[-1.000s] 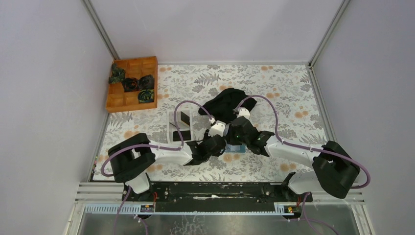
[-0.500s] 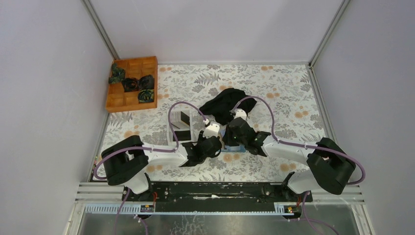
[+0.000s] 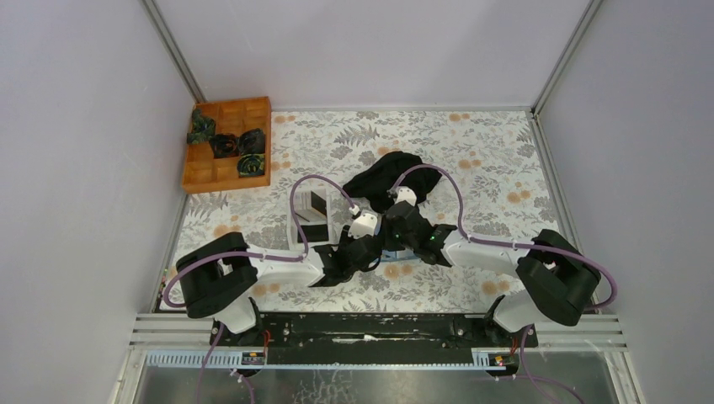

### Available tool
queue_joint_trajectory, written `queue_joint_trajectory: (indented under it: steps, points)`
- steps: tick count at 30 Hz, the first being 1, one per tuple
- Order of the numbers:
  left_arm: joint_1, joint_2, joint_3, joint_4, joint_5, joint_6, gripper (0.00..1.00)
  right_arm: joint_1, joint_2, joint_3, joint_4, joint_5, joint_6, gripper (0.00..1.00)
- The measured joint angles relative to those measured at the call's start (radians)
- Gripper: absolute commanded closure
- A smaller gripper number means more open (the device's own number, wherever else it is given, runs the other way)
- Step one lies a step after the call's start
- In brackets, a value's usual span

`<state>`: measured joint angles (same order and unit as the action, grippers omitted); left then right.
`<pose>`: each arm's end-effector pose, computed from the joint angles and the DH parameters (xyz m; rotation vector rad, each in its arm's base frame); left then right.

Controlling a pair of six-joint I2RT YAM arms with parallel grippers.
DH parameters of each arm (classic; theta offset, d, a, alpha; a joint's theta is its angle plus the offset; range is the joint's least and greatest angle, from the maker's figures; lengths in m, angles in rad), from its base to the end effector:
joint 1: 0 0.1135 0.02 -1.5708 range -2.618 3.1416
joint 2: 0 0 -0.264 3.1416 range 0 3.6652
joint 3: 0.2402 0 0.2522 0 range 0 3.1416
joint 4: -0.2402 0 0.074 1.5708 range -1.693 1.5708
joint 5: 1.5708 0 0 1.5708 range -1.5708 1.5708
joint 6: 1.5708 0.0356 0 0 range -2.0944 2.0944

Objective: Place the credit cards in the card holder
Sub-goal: Turn over the card slot in the card holder.

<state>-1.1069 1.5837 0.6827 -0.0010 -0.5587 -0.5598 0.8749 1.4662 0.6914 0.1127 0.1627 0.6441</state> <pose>0.1453 -0.2483 0.1409 0.3992 2.2682 -0.1474 0.1939 0.2231 0.1805 -0.1739 2.2957 0.6377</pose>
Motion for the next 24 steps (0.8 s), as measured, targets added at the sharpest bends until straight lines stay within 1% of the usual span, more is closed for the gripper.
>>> queue_joint_trajectory:
  steps: [4, 6, 16, 24]
  points:
    - [0.0, 0.0, 0.0, 0.0, 0.0, 0.0, 0.49, 0.002, 0.011, 0.007, 0.003, -0.005, 0.0, 0.67]
    - [0.0, 0.0, 0.0, 0.0, 0.0, 0.0, 0.49, 0.003, 0.017, 0.008, 0.006, -0.009, -0.001, 0.66]
    - [0.0, 0.001, 0.0, 0.0, 0.0, 0.0, 0.49, 0.005, 0.039, 0.009, 0.016, -0.026, 0.0, 0.65]
    - [0.0, 0.001, 0.0, 0.0, 0.0, -0.009, 0.49, 0.005, 0.061, 0.008, 0.062, -0.034, 0.006, 0.66]
